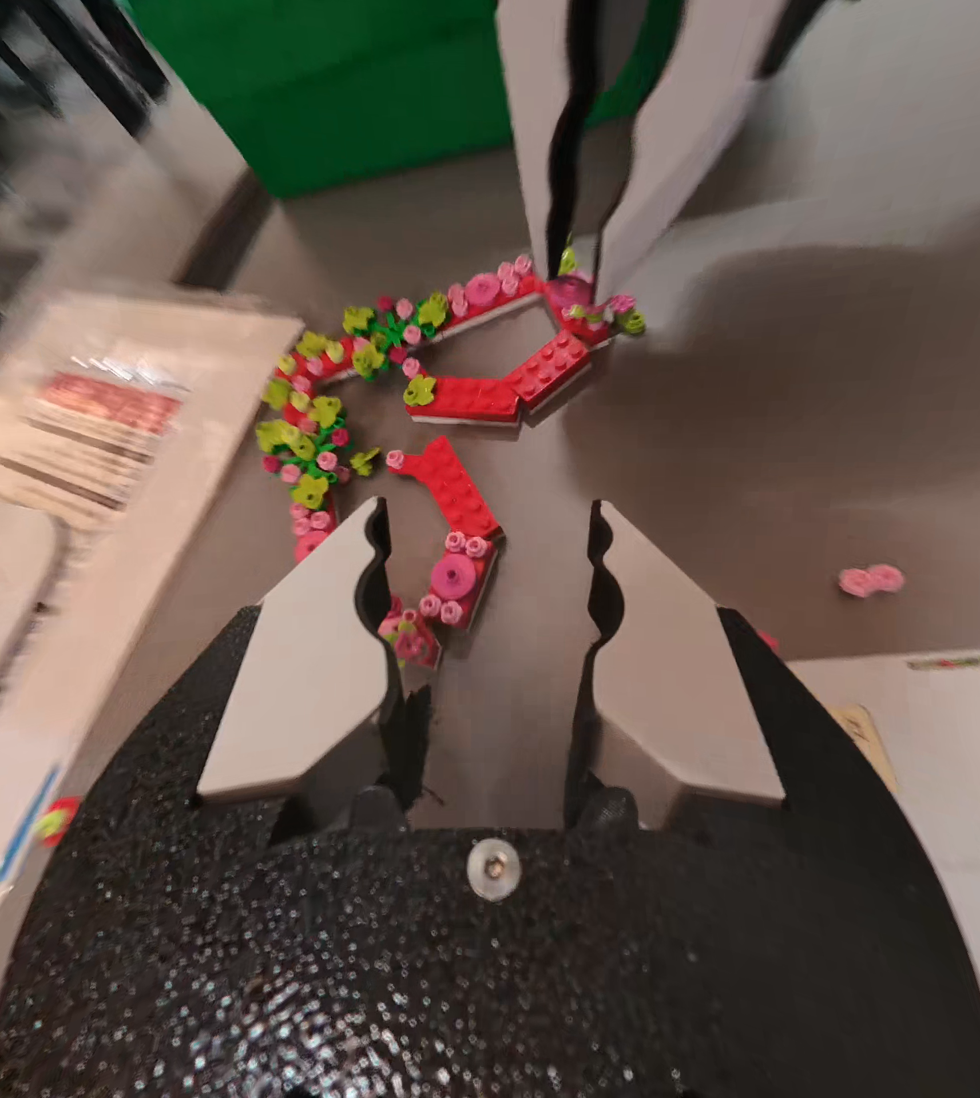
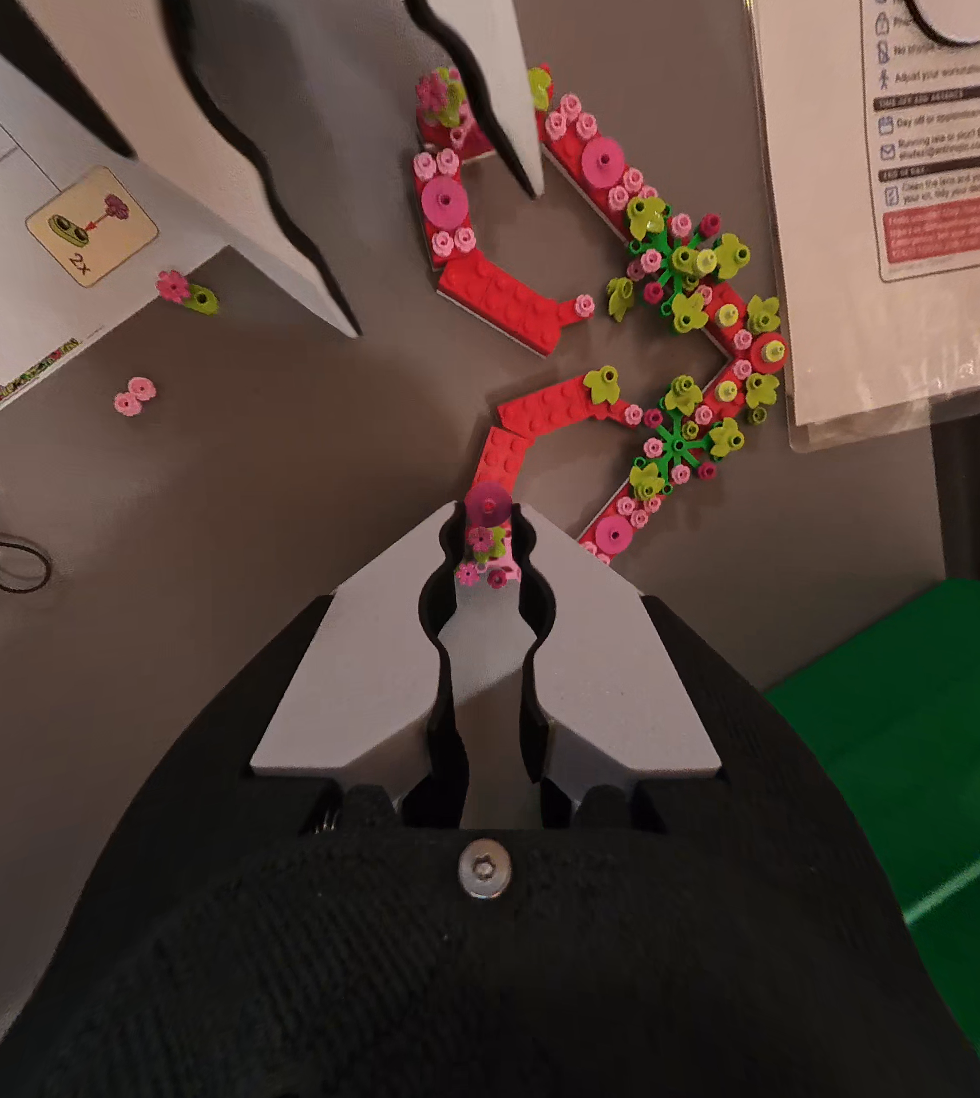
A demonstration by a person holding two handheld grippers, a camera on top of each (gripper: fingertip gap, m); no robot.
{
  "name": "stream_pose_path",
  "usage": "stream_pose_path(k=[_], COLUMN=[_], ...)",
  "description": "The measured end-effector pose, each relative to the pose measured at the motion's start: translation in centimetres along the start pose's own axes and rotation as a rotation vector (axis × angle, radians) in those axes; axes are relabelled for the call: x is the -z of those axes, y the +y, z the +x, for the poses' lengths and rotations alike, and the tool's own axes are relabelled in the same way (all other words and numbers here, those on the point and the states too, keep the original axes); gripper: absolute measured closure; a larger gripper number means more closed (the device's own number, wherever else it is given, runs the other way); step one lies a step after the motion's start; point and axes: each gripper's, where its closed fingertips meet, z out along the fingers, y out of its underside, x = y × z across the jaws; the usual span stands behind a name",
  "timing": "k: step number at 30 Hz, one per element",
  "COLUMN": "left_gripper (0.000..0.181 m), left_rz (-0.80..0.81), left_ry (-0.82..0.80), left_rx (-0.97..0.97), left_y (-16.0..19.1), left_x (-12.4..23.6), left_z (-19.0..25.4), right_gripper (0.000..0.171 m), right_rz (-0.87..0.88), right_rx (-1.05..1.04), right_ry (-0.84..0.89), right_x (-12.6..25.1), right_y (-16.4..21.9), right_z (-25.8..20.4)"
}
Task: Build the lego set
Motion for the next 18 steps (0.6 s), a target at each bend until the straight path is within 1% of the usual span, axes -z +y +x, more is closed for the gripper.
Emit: stream_pose_path(k=[1, 4, 9, 15, 18], left_gripper=[0.116, 0.123, 0.136, 0.152, 0.156], left_rz=[-0.024, -0.048, -0.084, -0.079, -0.079], left_ry=[0.018, 0.053, 0.107, 0.142, 0.134], left_rx=[0.011, 0.018, 0.027, 0.017, -0.002], left_y=[0.4, 0.8, 1.1, 1.1, 1.0], left_x=[-0.6, -1.5, -1.6, -1.5, -1.5], left_z=[-0.1, -0.4, -0.5, 0.5, 0.7], right_gripper=[0.158, 0.158, 0.158, 0.158, 0.157], right_rz=[0.016, 0.059, 0.066, -0.005, -0.056], right_rx=[0.000, -0.006, -0.058, -0.125, -0.153], right_ry=[-0.008, -0.036, -0.077, -0.062, -0.061], right_x=[-0.2, -0.5, -1.4, -2.0, -2.0], right_y=[-0.1, -0.3, -0.1, 0.7, 1.1], right_z=[0.0, 0.1, 0.2, 0.5, 0.6])
